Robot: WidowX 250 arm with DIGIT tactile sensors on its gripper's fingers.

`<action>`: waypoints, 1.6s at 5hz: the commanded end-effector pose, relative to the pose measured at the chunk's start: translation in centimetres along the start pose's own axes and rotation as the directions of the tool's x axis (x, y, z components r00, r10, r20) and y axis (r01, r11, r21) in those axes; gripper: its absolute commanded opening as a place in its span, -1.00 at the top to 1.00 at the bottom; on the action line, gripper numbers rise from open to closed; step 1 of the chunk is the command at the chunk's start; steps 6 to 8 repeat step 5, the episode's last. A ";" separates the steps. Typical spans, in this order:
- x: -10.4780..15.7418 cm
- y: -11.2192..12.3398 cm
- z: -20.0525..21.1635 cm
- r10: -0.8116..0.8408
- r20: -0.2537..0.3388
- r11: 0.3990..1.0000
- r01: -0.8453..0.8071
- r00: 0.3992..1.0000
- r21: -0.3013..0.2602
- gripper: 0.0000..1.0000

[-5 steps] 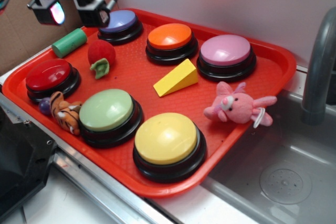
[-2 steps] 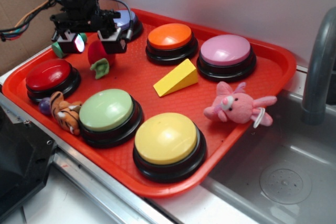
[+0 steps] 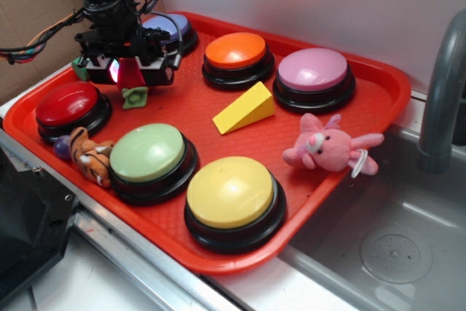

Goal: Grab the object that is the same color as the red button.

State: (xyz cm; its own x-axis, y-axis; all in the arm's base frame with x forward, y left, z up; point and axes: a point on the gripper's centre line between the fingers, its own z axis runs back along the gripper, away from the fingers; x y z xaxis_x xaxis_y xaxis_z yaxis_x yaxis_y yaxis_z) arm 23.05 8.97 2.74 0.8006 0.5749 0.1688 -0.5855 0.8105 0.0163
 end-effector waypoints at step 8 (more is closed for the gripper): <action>-4.4 -5.3 14.5 -0.346 0.123 0.908 0.365 0.930 -0.204 1.00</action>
